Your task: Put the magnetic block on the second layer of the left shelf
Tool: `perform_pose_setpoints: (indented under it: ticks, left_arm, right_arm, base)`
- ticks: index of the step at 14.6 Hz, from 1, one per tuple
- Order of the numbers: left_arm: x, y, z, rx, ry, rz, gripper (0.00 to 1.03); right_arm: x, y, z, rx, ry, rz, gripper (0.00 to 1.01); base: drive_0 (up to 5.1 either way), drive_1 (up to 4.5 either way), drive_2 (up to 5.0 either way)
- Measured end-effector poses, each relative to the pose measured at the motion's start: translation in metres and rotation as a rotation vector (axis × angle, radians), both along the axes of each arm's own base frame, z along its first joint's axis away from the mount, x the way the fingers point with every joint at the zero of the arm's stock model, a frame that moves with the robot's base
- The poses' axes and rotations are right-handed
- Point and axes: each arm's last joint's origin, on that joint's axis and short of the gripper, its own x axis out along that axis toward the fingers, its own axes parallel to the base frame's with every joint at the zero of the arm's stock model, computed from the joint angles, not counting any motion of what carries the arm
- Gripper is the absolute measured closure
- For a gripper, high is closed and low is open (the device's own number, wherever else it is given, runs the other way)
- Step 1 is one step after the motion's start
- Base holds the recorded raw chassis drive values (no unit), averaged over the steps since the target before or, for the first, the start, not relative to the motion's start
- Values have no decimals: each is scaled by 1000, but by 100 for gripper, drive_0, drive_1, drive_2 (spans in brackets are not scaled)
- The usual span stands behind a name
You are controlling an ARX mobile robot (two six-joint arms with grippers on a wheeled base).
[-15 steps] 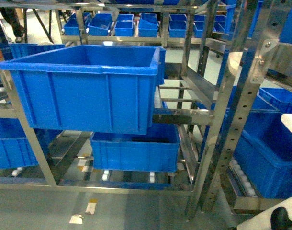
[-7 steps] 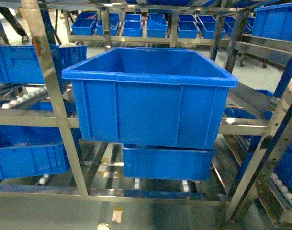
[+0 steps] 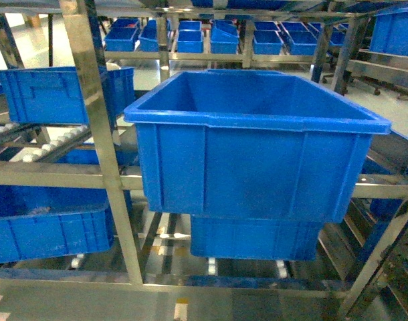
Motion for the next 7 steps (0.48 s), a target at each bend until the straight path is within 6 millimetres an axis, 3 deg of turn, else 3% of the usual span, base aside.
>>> perform_pose_setpoints:
  ticks: [3,7]
  left_arm:
    - [0,0,0,0,-3,1,5]
    - [0,0,0,0,2,-1,5]
  right_arm:
    - [0,0,0,3,0,9,56]
    - [-1,0,1,1,-3,2,56]
  base:
    - [-4,78,-86]
    - [-1,418,-419]
